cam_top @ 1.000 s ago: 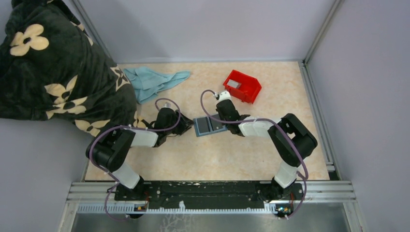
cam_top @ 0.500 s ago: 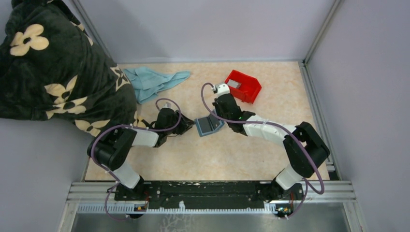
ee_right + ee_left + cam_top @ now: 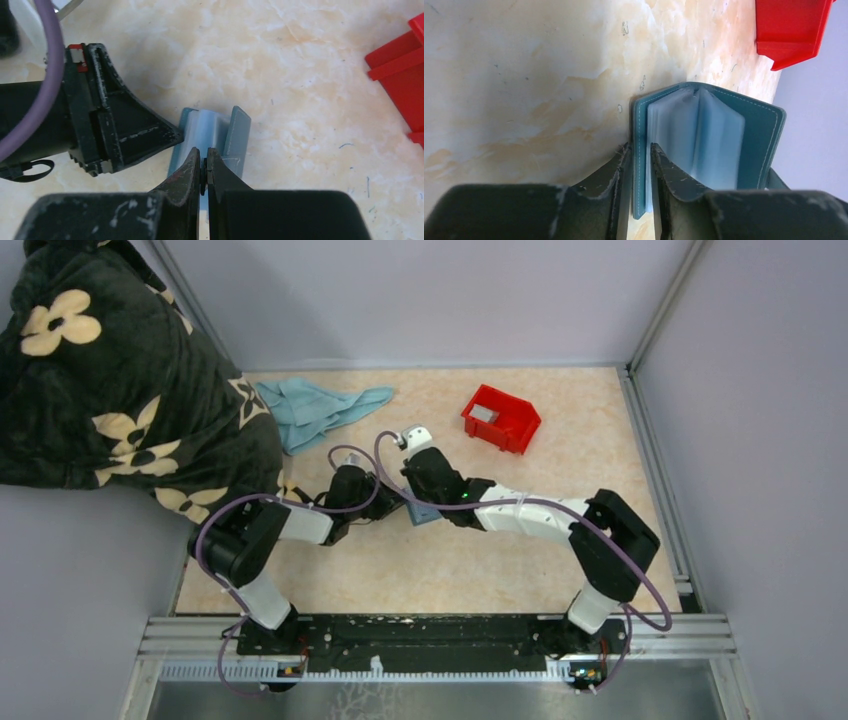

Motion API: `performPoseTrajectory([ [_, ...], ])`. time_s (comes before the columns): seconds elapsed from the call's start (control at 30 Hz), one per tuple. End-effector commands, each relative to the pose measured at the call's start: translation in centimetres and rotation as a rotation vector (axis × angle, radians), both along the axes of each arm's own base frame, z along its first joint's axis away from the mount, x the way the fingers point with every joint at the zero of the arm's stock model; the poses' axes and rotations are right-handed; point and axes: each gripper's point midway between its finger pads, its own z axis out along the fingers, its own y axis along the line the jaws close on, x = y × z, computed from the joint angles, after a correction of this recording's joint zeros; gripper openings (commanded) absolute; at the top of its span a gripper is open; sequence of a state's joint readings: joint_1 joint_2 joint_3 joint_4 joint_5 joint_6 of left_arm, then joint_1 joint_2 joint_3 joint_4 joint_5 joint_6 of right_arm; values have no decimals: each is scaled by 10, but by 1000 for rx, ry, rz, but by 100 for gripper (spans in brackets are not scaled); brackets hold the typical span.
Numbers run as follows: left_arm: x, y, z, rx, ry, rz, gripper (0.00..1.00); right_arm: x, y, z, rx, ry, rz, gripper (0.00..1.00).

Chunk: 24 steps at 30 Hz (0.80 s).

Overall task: Put the credit cards into the card holder
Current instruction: Close the card holder at the center of the board.

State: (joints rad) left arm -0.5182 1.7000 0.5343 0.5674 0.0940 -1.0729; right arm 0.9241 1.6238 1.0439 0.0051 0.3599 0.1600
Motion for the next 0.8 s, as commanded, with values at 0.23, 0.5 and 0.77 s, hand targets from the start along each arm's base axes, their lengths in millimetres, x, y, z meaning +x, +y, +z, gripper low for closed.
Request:
performPoseTrajectory([
  [0.23,-66,32,-73,190,265,-53,19,-14,43,-14,11,25,19,4],
  [0.5,-68,33,-73,195,271,-47,19,-26,58,-7,47,43,63,25],
  [0.77,-69,37,-73,211,276,-36,19,-44,71,-2,90,72,108,36],
])
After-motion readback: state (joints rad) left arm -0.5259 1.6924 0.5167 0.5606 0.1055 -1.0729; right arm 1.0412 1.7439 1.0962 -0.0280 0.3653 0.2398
